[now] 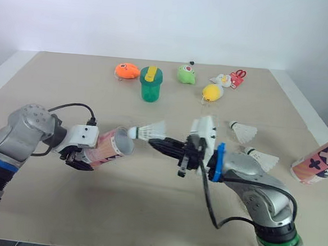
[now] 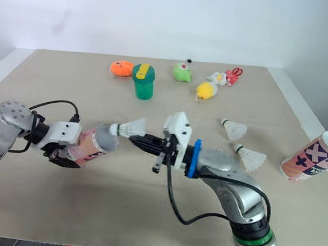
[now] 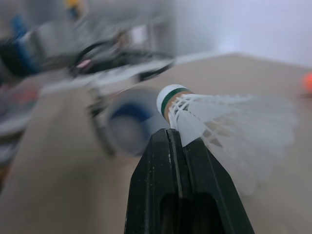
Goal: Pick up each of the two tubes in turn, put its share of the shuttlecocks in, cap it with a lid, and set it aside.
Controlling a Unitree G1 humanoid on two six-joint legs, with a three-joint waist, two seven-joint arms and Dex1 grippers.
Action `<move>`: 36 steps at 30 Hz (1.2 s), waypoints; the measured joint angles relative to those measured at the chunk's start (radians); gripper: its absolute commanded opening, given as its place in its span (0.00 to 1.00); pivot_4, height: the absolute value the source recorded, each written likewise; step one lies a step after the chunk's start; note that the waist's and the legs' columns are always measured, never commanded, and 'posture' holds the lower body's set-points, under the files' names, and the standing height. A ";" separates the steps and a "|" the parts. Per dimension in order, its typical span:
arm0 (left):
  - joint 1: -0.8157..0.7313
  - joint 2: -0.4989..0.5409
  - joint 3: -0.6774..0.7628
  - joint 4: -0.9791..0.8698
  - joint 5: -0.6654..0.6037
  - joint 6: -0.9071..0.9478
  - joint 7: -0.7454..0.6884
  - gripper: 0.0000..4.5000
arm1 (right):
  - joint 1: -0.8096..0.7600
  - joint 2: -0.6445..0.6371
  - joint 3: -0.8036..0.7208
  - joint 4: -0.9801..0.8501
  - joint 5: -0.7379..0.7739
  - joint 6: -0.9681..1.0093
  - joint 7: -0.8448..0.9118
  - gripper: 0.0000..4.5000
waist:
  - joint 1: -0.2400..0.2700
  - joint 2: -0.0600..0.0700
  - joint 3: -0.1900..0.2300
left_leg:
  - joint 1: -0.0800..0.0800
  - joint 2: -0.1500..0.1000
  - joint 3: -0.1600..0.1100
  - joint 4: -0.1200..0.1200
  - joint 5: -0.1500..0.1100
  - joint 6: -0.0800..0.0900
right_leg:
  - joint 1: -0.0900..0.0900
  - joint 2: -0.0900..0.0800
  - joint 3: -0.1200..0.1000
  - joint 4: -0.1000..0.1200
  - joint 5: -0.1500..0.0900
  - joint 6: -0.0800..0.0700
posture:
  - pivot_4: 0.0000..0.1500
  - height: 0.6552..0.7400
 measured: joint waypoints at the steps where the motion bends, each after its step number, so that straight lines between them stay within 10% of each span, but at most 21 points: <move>1: -0.001 -0.002 0.000 -0.001 0.000 0.006 -0.003 0.74 | -0.018 0.000 0.026 0.010 -0.021 -0.004 0.008 0.01 | 0.001 0.000 0.000 | 0.000 0.000 0.000 0.000 0.000 0.000 | 0.000 0.000 0.000 0.000 0.000 0.000 | 1.00 1.00; 7: -0.010 -0.011 0.000 0.002 0.000 0.013 -0.015 0.74 | -0.098 0.018 0.161 0.128 -0.155 -0.047 0.059 0.01 | 0.005 0.000 0.000 | -0.001 -0.001 0.000 0.000 0.000 0.000 | 0.000 -0.001 0.000 0.000 0.001 0.005 | 1.00 1.00; 19: -0.010 -0.026 0.001 -0.003 -0.002 0.015 -0.023 0.74 | 0.078 0.066 0.035 0.024 -0.144 -0.065 -0.027 0.99 | 0.010 -0.001 -0.001 | -0.003 -0.002 -0.003 0.000 0.000 0.000 | 0.000 -0.004 -0.002 0.000 -0.001 0.007 | 1.00 1.00; 29: -0.013 -0.050 -0.006 0.012 0.000 0.004 -0.032 0.74 | 0.561 0.121 -0.276 -0.005 -0.680 -0.530 -0.542 0.99 | 0.016 0.000 -0.005 | -0.002 -0.007 -0.003 -0.001 0.000 -0.001 | 0.001 -0.005 -0.001 0.000 -0.003 0.007 | 1.00 1.00; 36: -0.018 -0.063 -0.012 0.032 0.004 -0.014 -0.041 0.74 | 0.653 0.268 -0.403 0.032 -0.763 -0.588 -0.736 0.99 | 0.007 0.004 -0.007 | 0.002 -0.006 -0.001 0.000 0.001 0.000 | 0.003 -0.005 0.001 0.000 -0.002 0.003 | 1.00 1.00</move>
